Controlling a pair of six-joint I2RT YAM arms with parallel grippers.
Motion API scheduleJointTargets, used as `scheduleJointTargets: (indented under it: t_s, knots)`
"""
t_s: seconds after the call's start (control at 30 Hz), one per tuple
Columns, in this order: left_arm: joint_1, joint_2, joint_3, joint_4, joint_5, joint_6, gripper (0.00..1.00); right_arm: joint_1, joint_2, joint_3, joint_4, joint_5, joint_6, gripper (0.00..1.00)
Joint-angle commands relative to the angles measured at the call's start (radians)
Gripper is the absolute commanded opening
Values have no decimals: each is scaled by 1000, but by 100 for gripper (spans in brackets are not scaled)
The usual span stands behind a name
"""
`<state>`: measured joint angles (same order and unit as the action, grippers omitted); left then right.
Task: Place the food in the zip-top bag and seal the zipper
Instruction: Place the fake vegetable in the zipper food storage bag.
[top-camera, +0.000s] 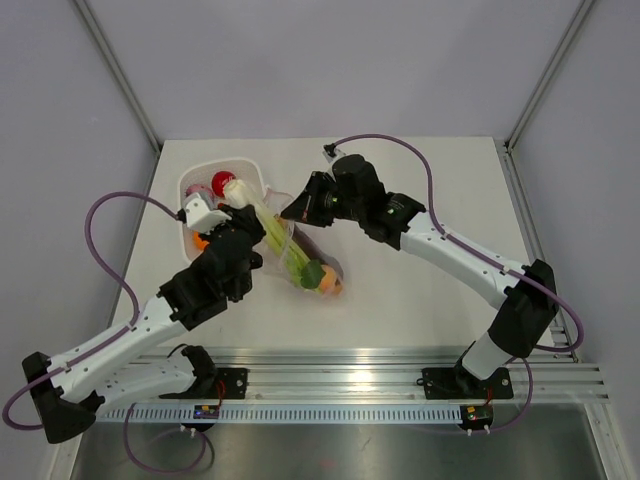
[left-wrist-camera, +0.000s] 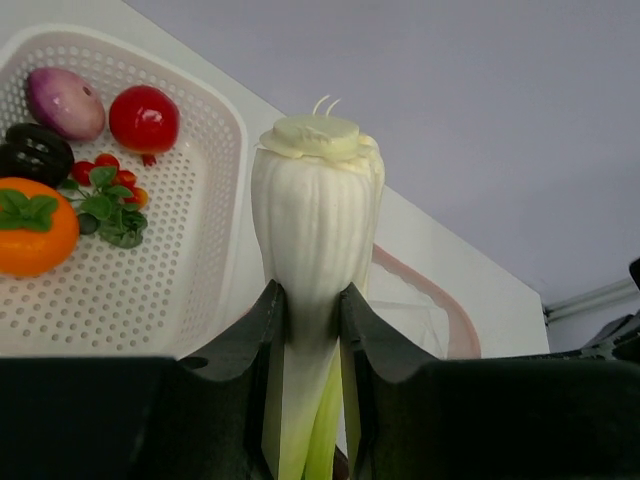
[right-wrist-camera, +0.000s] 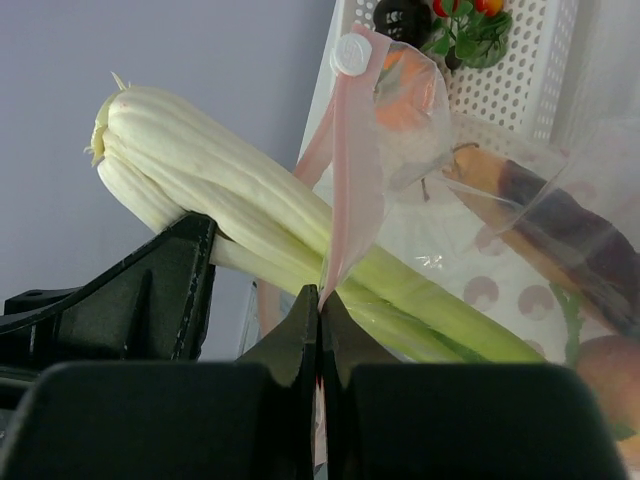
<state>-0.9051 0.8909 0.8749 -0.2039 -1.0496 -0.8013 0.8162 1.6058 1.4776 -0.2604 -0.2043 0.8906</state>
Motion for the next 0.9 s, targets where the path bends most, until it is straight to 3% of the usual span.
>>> scheduleJointTargets:
  t_s: [0.0,0.17,0.27,0.53,0.87]
  knots:
    - [-5,-32,27,155,-170,49,0,11,-10,61,55,-14,1,4]
    - [-5,-43,10,349,-187,204,0,15,-10,59,52,-7,-2,4]
    - [-5,-26,9,385,-178,202,0,18,-10,59,56,-12,2,4]
    - [-5,51,-19,419,-170,120,0,24,-17,62,47,-20,5,4]
    - [-44,53,-106,327,-87,1,0,29,-18,73,20,5,-10,4]
